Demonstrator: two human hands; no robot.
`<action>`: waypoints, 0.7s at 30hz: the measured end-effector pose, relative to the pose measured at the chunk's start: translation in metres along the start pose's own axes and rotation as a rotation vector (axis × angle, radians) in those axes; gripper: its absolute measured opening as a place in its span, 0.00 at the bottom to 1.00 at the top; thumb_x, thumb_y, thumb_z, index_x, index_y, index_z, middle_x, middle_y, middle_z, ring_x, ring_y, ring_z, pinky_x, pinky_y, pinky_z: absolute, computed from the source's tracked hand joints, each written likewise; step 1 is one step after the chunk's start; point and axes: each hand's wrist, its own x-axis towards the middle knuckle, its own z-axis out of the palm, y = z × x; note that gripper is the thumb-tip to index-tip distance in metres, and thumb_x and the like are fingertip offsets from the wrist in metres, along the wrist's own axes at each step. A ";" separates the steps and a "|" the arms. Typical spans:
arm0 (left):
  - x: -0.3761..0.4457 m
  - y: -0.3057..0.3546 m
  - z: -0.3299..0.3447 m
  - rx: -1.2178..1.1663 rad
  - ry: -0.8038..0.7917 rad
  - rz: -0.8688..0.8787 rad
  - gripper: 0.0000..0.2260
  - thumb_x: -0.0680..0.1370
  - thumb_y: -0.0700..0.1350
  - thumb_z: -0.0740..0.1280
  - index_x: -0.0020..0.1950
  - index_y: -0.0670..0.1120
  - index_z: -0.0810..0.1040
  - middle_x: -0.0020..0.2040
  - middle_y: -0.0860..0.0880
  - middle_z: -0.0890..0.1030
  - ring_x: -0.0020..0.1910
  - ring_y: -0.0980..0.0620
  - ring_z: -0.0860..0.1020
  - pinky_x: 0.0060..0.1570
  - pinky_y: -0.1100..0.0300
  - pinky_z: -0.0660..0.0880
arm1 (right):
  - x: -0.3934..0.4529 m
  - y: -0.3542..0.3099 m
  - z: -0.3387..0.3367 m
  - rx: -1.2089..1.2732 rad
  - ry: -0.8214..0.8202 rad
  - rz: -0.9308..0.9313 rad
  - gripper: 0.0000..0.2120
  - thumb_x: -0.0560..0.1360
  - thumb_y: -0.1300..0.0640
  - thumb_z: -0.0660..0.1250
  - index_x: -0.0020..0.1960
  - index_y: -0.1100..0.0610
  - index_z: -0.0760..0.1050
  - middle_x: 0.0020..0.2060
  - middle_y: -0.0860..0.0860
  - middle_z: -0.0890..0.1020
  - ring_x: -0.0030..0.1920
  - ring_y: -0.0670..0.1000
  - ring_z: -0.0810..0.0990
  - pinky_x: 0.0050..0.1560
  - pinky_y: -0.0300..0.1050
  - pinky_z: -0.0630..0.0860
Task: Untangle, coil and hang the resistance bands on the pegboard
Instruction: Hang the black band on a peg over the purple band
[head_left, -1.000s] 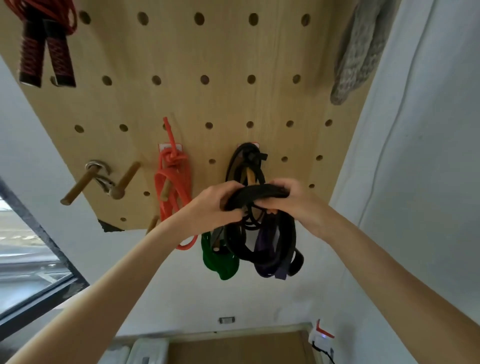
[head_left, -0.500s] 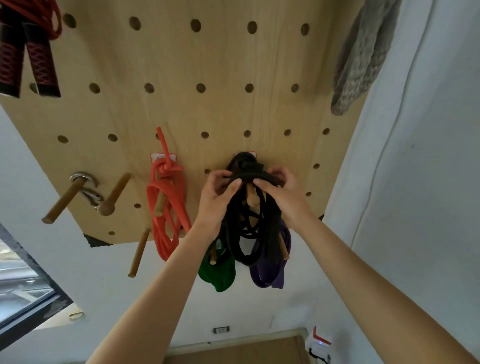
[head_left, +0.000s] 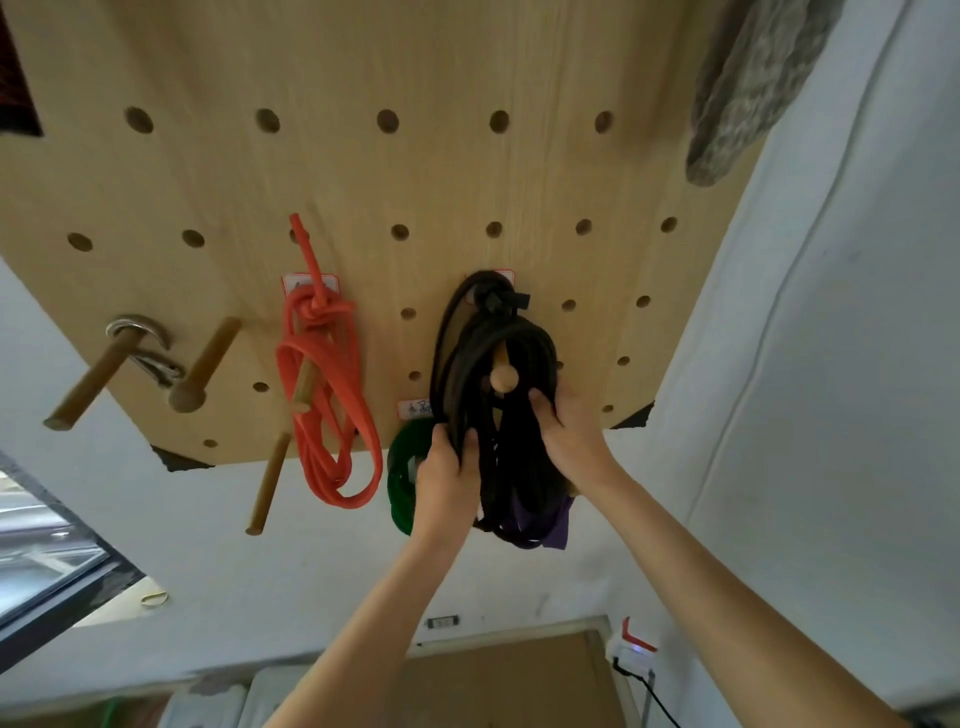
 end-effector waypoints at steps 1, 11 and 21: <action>-0.002 0.005 0.003 -0.188 -0.011 -0.137 0.06 0.81 0.46 0.57 0.56 0.49 0.71 0.48 0.49 0.79 0.49 0.49 0.78 0.50 0.54 0.76 | 0.001 0.001 -0.001 -0.021 -0.012 0.022 0.13 0.81 0.58 0.53 0.57 0.65 0.70 0.51 0.64 0.77 0.51 0.59 0.77 0.54 0.52 0.74; 0.007 0.003 0.008 0.044 -0.045 -0.074 0.08 0.79 0.45 0.61 0.57 0.44 0.70 0.52 0.46 0.79 0.54 0.46 0.77 0.51 0.57 0.75 | 0.000 0.000 -0.017 -0.181 -0.117 0.012 0.11 0.81 0.56 0.55 0.51 0.62 0.72 0.42 0.55 0.77 0.41 0.49 0.76 0.36 0.31 0.68; 0.037 0.061 -0.071 0.598 -0.445 0.217 0.28 0.73 0.54 0.69 0.67 0.43 0.66 0.56 0.49 0.77 0.53 0.53 0.76 0.49 0.68 0.72 | 0.004 -0.032 -0.052 -0.176 0.058 -0.180 0.18 0.72 0.50 0.70 0.60 0.54 0.74 0.49 0.42 0.76 0.47 0.39 0.75 0.45 0.28 0.72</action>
